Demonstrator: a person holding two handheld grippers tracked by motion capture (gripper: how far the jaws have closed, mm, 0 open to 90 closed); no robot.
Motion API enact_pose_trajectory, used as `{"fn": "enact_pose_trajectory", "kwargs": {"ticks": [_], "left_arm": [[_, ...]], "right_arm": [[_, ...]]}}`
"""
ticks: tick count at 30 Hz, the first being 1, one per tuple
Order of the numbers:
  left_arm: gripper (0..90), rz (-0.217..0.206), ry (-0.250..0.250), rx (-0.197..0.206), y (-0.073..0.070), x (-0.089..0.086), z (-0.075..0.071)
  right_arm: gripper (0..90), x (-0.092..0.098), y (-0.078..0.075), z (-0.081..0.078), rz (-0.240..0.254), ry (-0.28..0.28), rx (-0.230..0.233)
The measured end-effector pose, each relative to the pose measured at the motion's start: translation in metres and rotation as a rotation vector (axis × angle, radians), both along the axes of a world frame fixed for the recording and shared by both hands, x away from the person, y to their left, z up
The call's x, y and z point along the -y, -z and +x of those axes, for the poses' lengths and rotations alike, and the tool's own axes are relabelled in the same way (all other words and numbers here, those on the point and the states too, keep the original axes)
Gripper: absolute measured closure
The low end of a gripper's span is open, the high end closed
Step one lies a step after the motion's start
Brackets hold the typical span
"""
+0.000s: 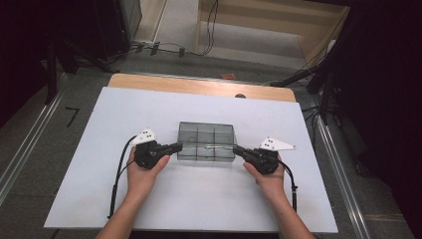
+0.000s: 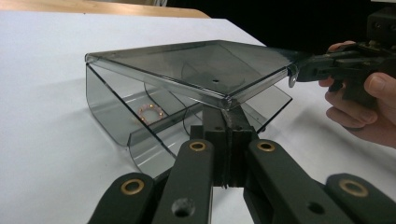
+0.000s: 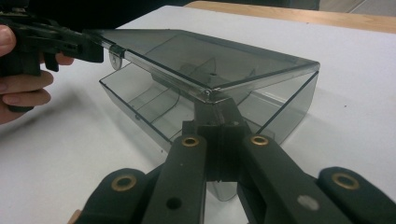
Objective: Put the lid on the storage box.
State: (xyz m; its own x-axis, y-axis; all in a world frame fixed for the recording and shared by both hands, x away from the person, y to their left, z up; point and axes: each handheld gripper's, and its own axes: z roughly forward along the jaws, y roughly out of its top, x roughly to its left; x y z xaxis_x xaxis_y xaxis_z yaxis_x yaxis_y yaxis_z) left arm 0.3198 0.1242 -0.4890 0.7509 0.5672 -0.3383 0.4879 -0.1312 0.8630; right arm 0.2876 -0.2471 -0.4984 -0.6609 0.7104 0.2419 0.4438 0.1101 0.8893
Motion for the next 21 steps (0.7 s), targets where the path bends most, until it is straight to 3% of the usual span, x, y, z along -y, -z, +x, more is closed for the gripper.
{"fn": "enact_pose_trajectory", "kwargs": {"ticks": [4, 12, 21], "left_arm": [[89.8, -0.013, -0.005, -0.016, 0.005, -0.001, -0.002], [89.8, 0.008, -0.010, -0.032, 0.014, -0.001, -0.009], [89.8, 0.033, 0.006, -0.021, 0.014, 0.003, -0.020]], "right_arm": [[87.5, -0.001, 0.003, -0.003, -0.012, 0.001, -0.003], [87.5, -0.004, 0.013, -0.009, -0.036, 0.004, -0.017], [87.5, -0.004, 0.013, -0.013, -0.041, 0.003, -0.019]]}}
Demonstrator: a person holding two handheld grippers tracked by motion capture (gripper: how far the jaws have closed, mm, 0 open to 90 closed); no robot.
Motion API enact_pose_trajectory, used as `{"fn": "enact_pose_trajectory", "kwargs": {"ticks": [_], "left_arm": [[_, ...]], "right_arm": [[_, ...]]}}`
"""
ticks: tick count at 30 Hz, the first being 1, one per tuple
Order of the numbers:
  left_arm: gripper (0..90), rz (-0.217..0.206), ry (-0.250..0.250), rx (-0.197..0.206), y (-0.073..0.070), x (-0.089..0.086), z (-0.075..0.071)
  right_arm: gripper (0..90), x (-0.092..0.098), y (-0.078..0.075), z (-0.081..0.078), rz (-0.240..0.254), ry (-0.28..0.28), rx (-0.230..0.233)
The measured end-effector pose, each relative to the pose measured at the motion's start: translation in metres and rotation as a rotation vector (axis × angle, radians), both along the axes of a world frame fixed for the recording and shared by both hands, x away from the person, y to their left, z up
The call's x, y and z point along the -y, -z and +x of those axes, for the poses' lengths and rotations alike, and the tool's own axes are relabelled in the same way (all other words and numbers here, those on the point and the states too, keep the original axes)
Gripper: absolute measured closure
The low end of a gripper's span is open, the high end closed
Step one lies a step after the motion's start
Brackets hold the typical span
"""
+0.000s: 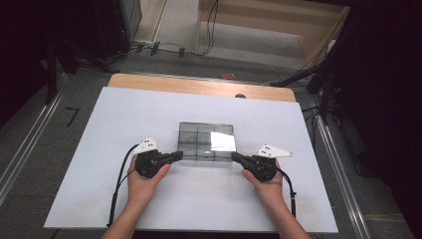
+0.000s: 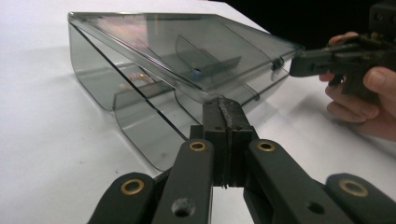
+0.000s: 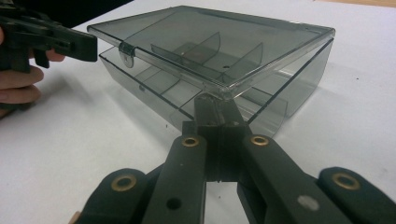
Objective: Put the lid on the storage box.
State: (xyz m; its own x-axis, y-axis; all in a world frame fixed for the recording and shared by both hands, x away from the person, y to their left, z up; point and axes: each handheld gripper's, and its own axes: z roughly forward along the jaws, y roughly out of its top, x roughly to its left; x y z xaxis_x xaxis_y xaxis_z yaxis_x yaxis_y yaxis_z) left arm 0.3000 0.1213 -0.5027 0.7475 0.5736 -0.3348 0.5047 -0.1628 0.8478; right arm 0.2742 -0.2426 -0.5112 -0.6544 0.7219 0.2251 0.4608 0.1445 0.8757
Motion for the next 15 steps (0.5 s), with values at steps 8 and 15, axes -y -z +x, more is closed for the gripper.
{"fn": "enact_pose_trajectory", "kwargs": {"ticks": [8, 15], "left_arm": [[89.8, 0.006, 0.021, 0.032, -0.006, -0.005, -0.019], [84.1, -0.023, 0.041, 0.079, -0.016, -0.015, -0.034]], "right_arm": [[85.9, 0.008, 0.000, -0.013, -0.003, 0.010, -0.016], [75.2, 0.016, -0.009, -0.025, 0.018, 0.004, 0.029]]}}
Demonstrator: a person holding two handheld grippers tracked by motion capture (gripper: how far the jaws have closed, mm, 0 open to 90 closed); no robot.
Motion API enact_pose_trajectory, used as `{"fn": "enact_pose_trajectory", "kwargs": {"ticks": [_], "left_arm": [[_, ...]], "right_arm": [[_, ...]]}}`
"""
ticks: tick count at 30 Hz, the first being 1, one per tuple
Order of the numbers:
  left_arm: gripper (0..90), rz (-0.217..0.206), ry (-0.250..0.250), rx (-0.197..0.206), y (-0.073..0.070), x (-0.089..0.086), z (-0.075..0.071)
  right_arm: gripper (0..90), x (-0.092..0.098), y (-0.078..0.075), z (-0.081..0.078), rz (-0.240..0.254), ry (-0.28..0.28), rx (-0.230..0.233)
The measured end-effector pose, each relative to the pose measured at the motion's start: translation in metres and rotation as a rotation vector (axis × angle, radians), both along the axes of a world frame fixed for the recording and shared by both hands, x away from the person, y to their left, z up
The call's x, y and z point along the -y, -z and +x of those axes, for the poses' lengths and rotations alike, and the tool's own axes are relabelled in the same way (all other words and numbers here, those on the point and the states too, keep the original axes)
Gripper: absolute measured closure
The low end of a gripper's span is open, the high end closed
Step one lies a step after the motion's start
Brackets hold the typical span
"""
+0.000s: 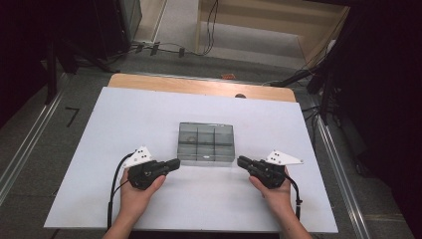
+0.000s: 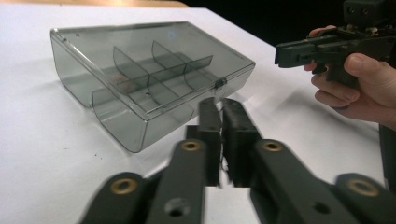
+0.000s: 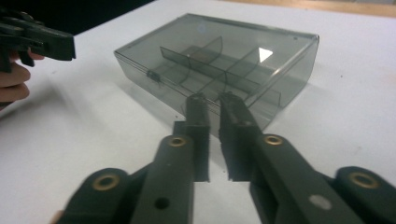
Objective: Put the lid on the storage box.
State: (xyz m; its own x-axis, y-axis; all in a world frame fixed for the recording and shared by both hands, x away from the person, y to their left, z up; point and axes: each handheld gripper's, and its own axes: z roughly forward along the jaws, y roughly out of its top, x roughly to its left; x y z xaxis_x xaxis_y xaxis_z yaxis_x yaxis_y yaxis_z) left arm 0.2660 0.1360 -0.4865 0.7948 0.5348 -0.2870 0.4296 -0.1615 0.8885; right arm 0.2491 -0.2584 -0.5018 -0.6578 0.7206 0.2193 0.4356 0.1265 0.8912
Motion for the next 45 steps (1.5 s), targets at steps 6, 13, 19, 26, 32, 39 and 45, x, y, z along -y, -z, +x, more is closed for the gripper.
{"fn": "enact_pose_trajectory", "kwargs": {"ticks": [6, 13, 19, 26, 32, 39, 45], "left_arm": [[66.8, -0.001, -0.012, 0.059, -0.009, -0.011, -0.010], [49.0, -0.022, -0.041, 0.079, -0.015, -0.026, -0.017], [37.9, -0.024, -0.066, 0.086, -0.017, -0.038, -0.023], [30.0, -0.015, -0.089, 0.081, -0.016, -0.051, -0.028], [23.4, -0.022, -0.097, 0.076, -0.017, -0.062, -0.031], [6.9, -0.034, -0.117, 0.059, -0.016, -0.083, -0.033], [1.7, -0.080, -0.142, 0.058, -0.017, -0.100, -0.032]], "right_arm": [[54.6, 0.003, -0.010, -0.011, -0.024, 0.001, 0.020], [35.5, 0.009, -0.017, -0.023, -0.035, 0.020, 0.043], [25.7, 0.021, -0.019, -0.029, -0.041, 0.048, 0.049], [17.5, 0.035, -0.020, -0.037, -0.048, 0.071, 0.050], [13.4, 0.048, -0.021, -0.043, -0.045, 0.088, 0.048], [8.5, 0.063, -0.021, -0.050, -0.039, 0.109, 0.047], [4.3, 0.082, -0.017, -0.052, -0.023, 0.124, 0.035]]}}
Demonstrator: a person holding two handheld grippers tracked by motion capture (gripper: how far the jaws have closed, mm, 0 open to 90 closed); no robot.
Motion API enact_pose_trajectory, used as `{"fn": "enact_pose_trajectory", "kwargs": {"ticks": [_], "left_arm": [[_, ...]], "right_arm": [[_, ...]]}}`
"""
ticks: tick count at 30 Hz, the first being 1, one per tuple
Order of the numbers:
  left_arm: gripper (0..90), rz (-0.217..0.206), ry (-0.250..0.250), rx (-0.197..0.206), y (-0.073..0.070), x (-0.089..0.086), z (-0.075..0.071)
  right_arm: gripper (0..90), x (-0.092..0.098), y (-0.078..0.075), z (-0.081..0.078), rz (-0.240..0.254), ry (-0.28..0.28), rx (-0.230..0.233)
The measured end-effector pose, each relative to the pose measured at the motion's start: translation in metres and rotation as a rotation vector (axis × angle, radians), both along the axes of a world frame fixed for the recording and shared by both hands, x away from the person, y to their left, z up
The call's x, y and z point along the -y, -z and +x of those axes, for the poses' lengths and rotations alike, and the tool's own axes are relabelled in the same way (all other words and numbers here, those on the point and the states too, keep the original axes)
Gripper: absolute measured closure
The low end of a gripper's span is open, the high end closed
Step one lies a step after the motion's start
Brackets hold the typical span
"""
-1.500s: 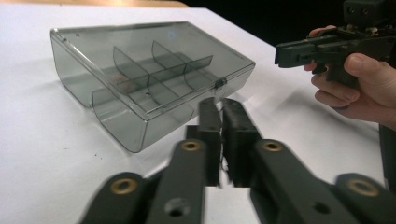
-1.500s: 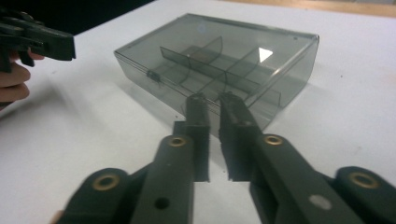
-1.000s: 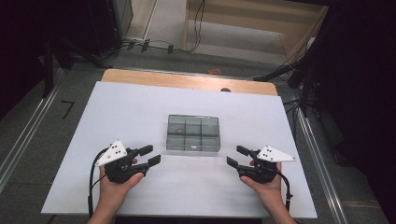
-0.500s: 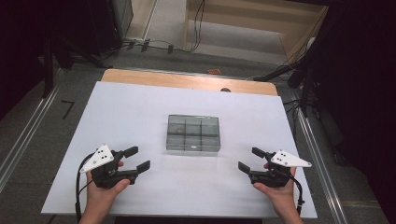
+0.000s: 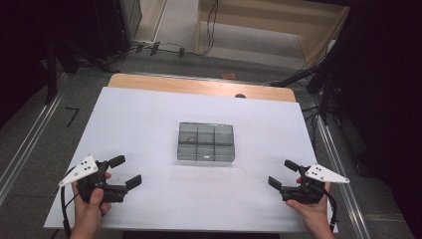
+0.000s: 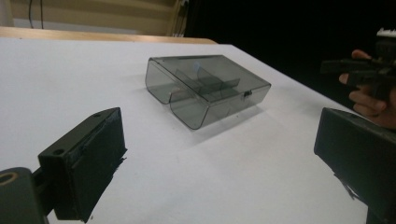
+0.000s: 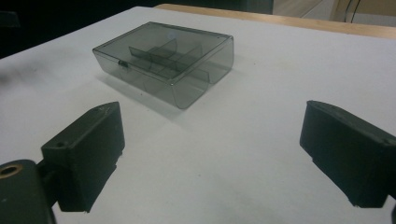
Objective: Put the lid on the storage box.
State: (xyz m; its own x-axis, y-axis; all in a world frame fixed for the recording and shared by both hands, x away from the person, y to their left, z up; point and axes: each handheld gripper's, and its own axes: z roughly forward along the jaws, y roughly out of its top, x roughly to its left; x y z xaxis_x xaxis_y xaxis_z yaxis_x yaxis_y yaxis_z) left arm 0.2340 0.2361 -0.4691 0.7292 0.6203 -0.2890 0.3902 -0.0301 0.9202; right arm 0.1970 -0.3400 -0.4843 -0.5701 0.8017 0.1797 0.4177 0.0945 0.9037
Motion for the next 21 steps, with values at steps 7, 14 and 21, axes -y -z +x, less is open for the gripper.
{"fn": "enact_pose_trajectory", "kwargs": {"ticks": [7, 14, 21], "left_arm": [[0.0, 0.018, -0.017, 0.003, 0.004, -0.008, 0.002], [0.0, 0.047, -0.056, -0.008, 0.013, -0.021, 0.009], [0.0, 0.051, -0.077, -0.009, 0.017, -0.028, 0.011]], "right_arm": [[0.0, 0.018, 0.011, 0.004, 0.001, 0.001, -0.006], [0.0, 0.023, 0.018, 0.006, -0.008, 0.040, -0.001], [0.0, 0.032, 0.020, 0.005, 0.020, 0.078, 0.002]]}}
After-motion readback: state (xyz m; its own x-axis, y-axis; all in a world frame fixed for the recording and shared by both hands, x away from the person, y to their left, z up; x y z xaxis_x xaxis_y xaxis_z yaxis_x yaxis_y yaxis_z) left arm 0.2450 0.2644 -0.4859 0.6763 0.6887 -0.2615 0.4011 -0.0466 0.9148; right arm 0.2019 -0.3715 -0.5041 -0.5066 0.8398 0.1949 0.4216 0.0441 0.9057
